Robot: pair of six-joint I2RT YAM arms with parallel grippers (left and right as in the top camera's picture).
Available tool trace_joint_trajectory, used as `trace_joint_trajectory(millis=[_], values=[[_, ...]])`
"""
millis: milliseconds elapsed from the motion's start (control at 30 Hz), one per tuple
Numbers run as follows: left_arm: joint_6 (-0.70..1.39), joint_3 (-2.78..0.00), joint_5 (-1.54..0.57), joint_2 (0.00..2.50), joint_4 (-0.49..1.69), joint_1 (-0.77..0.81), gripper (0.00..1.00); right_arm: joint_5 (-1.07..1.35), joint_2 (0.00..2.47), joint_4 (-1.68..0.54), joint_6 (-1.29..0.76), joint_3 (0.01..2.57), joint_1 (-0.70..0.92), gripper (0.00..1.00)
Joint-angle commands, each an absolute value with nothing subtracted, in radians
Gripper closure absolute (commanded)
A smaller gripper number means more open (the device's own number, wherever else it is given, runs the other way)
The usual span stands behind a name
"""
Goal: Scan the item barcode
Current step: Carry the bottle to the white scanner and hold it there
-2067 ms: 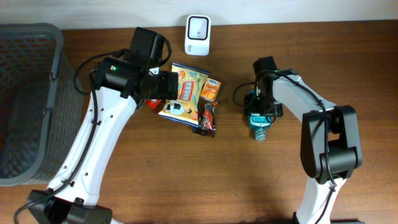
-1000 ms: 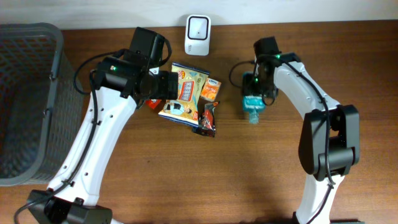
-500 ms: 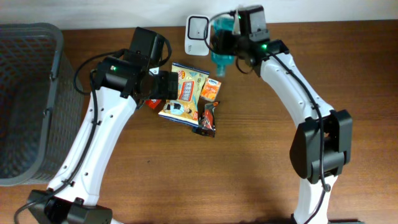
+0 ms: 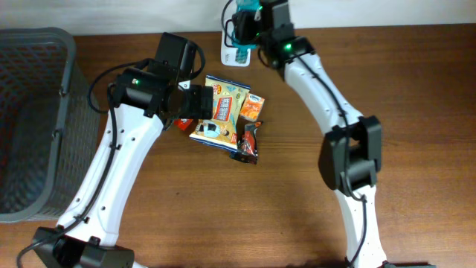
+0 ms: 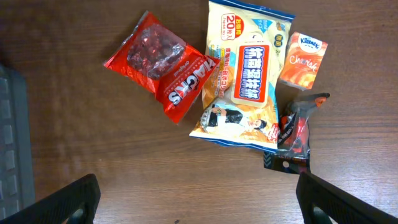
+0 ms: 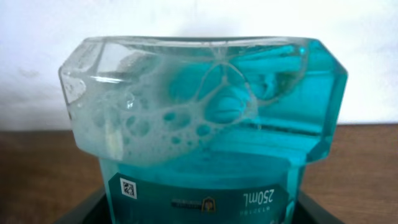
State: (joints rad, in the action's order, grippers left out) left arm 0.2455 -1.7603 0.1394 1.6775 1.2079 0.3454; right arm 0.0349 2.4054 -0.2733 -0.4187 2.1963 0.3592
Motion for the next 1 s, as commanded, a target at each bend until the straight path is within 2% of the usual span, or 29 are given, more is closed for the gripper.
trace_joint_trajectory(millis=[0,133,600,833,967], values=[[0.229,-1.767,0.147,1.683,1.207,0.344,0.01,-0.078,2.411,-0.225,-0.411,2.233,0.389,0.46],[0.230,-1.767,0.147,1.683,1.207,0.344,0.01,-0.171,2.436,-0.196,-0.358,2.233,0.420,0.44],[0.230,-1.767,0.147,1.683,1.207,0.344,0.01,-0.196,2.439,-0.253,-0.345,2.265,0.410,0.43],[0.230,-1.767,0.147,1.683,1.207,0.344,0.01,-0.196,2.439,-0.610,-0.349,2.543,0.263,0.44],[0.230,-1.767,0.147,1.683,1.207,0.344,0.01,-0.196,2.439,-0.864,-0.348,2.688,0.121,0.44]])
